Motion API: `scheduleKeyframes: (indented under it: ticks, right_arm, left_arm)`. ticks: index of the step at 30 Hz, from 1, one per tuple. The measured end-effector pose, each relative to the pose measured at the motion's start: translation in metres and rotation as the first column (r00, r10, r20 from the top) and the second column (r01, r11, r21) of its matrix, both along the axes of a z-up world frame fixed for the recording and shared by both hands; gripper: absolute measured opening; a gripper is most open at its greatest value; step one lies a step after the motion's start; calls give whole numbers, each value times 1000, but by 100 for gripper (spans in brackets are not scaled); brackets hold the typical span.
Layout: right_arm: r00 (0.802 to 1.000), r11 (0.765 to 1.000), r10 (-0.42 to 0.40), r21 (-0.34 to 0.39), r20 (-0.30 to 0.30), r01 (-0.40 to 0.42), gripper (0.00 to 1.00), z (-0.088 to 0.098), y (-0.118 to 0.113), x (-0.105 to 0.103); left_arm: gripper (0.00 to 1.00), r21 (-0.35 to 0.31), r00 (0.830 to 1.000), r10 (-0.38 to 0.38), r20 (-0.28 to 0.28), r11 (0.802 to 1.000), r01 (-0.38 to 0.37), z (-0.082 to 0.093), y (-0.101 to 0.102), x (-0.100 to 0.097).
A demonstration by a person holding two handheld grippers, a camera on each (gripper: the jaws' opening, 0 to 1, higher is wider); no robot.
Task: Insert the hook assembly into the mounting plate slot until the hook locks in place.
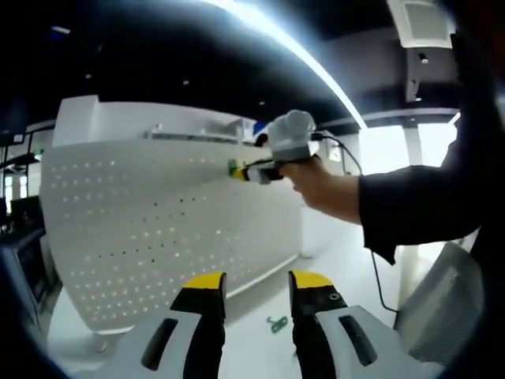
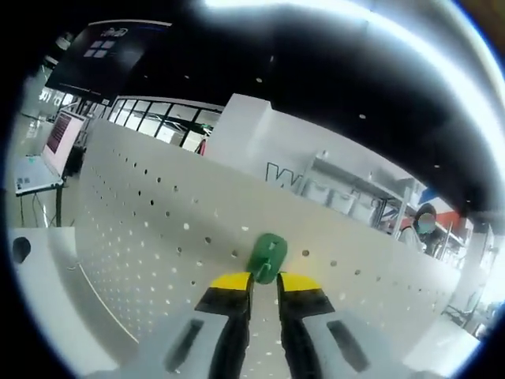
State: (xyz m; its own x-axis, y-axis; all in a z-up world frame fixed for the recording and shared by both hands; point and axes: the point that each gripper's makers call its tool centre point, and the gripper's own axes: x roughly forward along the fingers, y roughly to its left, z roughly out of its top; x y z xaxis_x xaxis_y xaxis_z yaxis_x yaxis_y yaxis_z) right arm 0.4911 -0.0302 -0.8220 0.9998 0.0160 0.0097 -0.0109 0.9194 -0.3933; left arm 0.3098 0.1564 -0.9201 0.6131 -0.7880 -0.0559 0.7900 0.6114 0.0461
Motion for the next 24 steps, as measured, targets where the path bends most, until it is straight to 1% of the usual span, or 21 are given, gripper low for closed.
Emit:
scheduleKeyframes:
  ticks: [4, 10, 15, 24]
  right_arm:
    - [1000, 1000, 2, 7, 3, -2, 16, 1, 0, -4]
    - [1000, 1000, 8, 22, 9, -8, 21, 3, -1, -14]
    - [1000, 999, 20, 43, 2, -20, 29, 4, 0, -24]
    - [998, 995, 63, 81, -8, -62, 34, 0, 2, -43]
  left_arm:
    - [32, 8, 1000, -1, 3, 1000, 1, -1, 0, 0]
    - [33, 9, 1000, 4, 13, 1000, -4, 1, 1, 0]
    - [33, 15, 1000, 7, 16, 1000, -7, 0, 2, 0]
    - [34, 30, 1000, 6, 24, 1000, -7, -1, 1, -1]
